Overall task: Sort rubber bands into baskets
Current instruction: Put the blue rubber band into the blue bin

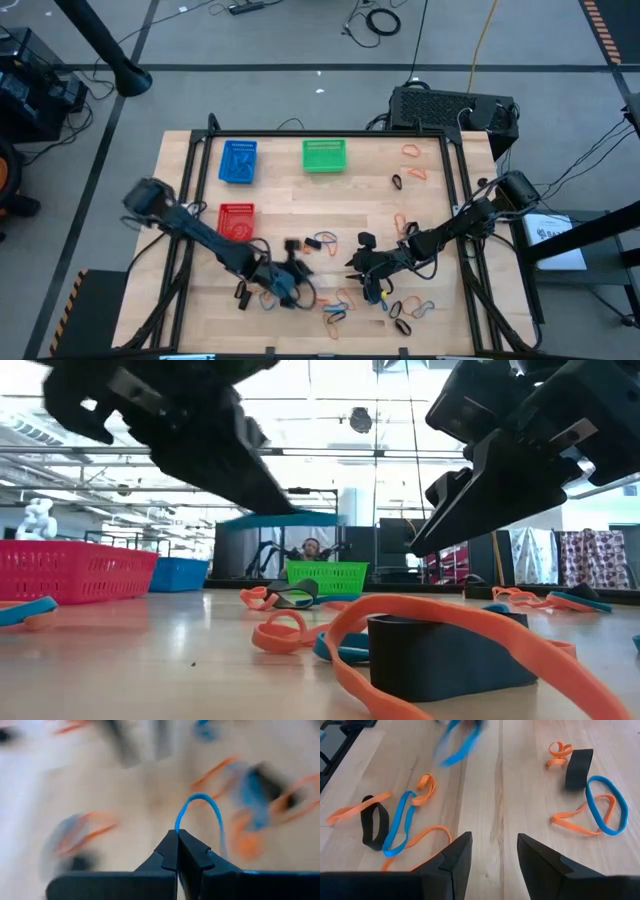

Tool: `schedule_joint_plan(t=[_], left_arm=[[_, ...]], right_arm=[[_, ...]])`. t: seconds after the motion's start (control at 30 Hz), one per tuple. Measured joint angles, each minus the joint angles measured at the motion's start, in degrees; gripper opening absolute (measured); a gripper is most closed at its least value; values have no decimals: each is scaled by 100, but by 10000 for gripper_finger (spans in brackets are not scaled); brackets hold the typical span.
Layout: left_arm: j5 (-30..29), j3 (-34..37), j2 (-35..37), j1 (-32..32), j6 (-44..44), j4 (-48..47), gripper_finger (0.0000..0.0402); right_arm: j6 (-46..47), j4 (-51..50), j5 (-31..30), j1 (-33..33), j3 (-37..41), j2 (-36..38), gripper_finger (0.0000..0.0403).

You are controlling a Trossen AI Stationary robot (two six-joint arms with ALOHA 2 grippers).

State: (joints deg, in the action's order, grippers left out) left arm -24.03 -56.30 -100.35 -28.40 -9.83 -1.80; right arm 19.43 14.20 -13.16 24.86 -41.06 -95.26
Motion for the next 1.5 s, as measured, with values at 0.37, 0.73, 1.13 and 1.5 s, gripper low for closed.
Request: schedule_joint_plan(t=[0.37, 0.73, 1.13, 1.5], left_arm=[[-1592, 147, 1838, 1696, -462, -4578, 4], [-1483, 1031, 2263, 5854, 822, -4962, 3], [-481, 1135, 2249, 7080, 1545, -3610, 26], [-340, 1135, 2249, 7076, 1664, -3642, 99]], right_arm=[[-14, 129, -34, -11, 0, 0, 151], [-77, 120, -31, -11, 0, 0, 151], [-215, 49, -25, -11, 0, 0, 151], [-215, 8, -23, -11, 0, 0, 151]])
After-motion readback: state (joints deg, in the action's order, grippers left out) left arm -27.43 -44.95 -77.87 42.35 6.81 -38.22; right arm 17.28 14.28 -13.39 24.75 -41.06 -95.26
